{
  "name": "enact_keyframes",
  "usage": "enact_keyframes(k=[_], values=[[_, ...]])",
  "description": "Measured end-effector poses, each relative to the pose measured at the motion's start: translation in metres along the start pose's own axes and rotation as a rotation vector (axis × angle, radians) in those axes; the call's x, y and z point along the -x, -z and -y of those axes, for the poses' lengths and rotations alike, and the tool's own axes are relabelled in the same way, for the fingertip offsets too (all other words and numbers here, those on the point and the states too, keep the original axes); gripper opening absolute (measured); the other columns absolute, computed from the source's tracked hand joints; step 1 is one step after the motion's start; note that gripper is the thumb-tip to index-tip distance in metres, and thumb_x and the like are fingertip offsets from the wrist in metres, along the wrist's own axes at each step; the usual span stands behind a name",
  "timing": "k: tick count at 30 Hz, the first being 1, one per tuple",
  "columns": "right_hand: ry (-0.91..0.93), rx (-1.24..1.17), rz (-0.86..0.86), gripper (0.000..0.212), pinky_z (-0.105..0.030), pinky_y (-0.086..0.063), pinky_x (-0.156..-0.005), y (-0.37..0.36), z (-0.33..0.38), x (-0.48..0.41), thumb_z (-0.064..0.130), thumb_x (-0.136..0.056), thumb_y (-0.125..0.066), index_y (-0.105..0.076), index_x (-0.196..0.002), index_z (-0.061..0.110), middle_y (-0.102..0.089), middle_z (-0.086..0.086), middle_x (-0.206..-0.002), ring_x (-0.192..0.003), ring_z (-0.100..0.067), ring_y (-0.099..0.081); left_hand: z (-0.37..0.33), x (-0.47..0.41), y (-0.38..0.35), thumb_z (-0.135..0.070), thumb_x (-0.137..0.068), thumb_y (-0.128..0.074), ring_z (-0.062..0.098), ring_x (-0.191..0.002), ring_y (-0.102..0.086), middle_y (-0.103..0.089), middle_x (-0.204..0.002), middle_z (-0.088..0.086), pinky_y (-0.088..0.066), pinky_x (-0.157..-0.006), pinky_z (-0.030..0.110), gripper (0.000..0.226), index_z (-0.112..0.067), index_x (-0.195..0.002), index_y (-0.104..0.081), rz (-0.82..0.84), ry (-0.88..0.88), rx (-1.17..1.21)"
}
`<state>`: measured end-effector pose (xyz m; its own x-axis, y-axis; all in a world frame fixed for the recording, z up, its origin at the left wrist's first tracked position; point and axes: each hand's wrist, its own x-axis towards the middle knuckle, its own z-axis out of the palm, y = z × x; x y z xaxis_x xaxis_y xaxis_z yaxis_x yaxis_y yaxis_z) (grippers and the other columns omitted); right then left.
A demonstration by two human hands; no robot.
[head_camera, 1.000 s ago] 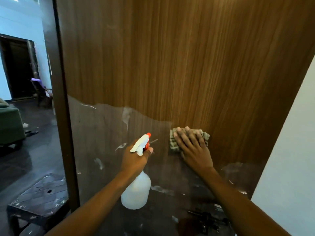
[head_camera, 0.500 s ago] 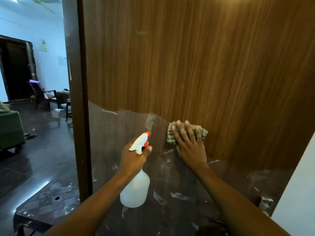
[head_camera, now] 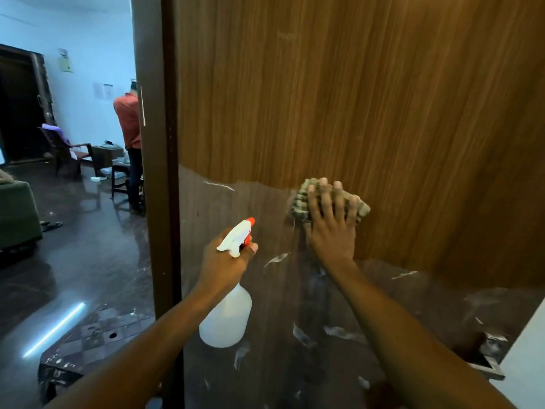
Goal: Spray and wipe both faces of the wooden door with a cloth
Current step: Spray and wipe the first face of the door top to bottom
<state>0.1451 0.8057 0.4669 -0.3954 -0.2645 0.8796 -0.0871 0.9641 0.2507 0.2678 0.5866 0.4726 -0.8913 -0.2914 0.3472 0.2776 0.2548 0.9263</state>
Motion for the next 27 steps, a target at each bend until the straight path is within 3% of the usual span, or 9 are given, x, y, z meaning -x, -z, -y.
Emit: enact_keyframes(k=[4, 8, 10, 14, 16, 19, 23, 25, 27], values=[[0.250, 0.055, 0.059, 0.077, -0.054, -0.001, -0.124, -0.004, -0.008, 0.022, 0.038, -0.097, -0.045, -0.007, -0.162, 0.020, 0.001, -0.006, -0.169, -0.155, -0.030, 0.002, 0.009, -0.002, -0.003, -0.020, -0.083, -0.066, 0.008, -0.080, -0.058, -0.059, -0.109, -0.006, -0.041, -0.066, 0.008, 0.039, -0.015, -0.120, -0.055, 0.020, -0.010, -0.005], [0.460, 0.077, 0.061, 0.069, -0.052, -0.014, -0.124, -0.009, -0.038, 0.053, 0.036, -0.099, -0.041, -0.014, -0.161, 0.021, -0.010, -0.005, -0.169, -0.155, -0.029, -0.010, 0.009, 0.002, -0.010, -0.020, -0.083, -0.066, 0.010, -0.081, -0.059, -0.058, -0.106, -0.008, -0.041, -0.065, 0.007, 0.040, -0.015, -0.121, -0.055, 0.027, 0.007, 0.003], [0.421, 0.088, 0.045, 0.076, -0.051, -0.014, -0.124, -0.009, -0.052, 0.061, 0.036, -0.096, -0.049, -0.013, -0.161, 0.022, -0.011, -0.005, -0.168, -0.155, -0.029, -0.011, 0.008, 0.002, -0.008, -0.020, -0.083, -0.066, 0.007, -0.077, -0.058, -0.057, -0.103, -0.009, -0.040, -0.063, 0.006, 0.036, -0.017, -0.117, -0.055, 0.018, 0.011, 0.004], [-0.071, 0.057, -0.096, 0.073, -0.054, -0.008, -0.123, -0.008, -0.030, 0.040, 0.038, -0.097, -0.054, -0.021, -0.160, 0.021, -0.017, -0.010, -0.166, -0.153, -0.033, -0.016, 0.007, -0.003, 0.000, -0.021, -0.083, -0.066, 0.004, -0.076, -0.057, -0.055, -0.103, -0.011, -0.039, -0.062, 0.004, 0.031, -0.025, -0.110, -0.051, 0.012, 0.024, 0.013], [-0.155, -0.005, -0.134, 0.071, -0.059, -0.007, -0.122, -0.009, 0.003, 0.014, 0.039, -0.099, -0.050, -0.022, -0.160, 0.019, -0.015, -0.011, -0.166, -0.153, -0.035, -0.014, 0.009, -0.004, 0.005, -0.022, -0.083, -0.065, 0.007, -0.079, -0.058, -0.056, -0.104, -0.011, -0.041, -0.065, 0.005, 0.033, -0.023, -0.114, -0.052, 0.019, 0.027, 0.013], [0.048, -0.024, -0.083, 0.076, -0.058, -0.002, -0.122, -0.017, 0.048, -0.008, 0.041, -0.095, -0.049, -0.013, -0.161, 0.022, -0.015, -0.010, -0.167, -0.153, -0.035, -0.012, 0.017, -0.009, 0.011, -0.024, -0.082, -0.064, 0.013, -0.088, -0.063, -0.062, -0.108, -0.006, -0.047, -0.075, 0.013, 0.035, -0.021, -0.116, -0.056, 0.030, 0.038, 0.020], [0.333, 0.041, -0.038, 0.071, -0.052, -0.005, -0.124, -0.027, 0.057, 0.015, 0.040, -0.100, -0.049, -0.018, -0.161, 0.021, -0.016, -0.007, -0.168, -0.154, -0.032, -0.013, 0.028, -0.014, 0.026, -0.025, -0.082, -0.065, 0.009, -0.091, -0.058, -0.057, -0.110, -0.011, -0.042, -0.074, 0.010, 0.040, -0.021, -0.121, -0.054, 0.050, 0.031, 0.004], [0.400, 0.061, -0.004, 0.071, -0.051, -0.007, -0.125, -0.024, 0.041, 0.031, 0.039, -0.100, -0.052, -0.019, -0.161, 0.022, -0.015, -0.005, -0.168, -0.155, -0.030, -0.013, 0.033, -0.020, 0.037, -0.024, -0.082, -0.066, 0.009, -0.091, -0.057, -0.056, -0.107, -0.011, -0.040, -0.072, 0.008, 0.038, -0.023, -0.117, -0.054, 0.063, 0.039, 0.019], [0.327, 0.091, 0.033, 0.076, -0.050, -0.008, -0.125, -0.017, 0.025, 0.040, 0.035, -0.097, -0.056, -0.017, -0.161, 0.023, -0.014, -0.006, -0.168, -0.155, -0.030, -0.012, 0.036, -0.028, 0.046, -0.023, -0.082, -0.067, 0.010, -0.085, -0.058, -0.057, -0.104, -0.010, -0.040, -0.066, 0.006, 0.036, -0.021, -0.116, -0.054, 0.072, 0.039, 0.012]])
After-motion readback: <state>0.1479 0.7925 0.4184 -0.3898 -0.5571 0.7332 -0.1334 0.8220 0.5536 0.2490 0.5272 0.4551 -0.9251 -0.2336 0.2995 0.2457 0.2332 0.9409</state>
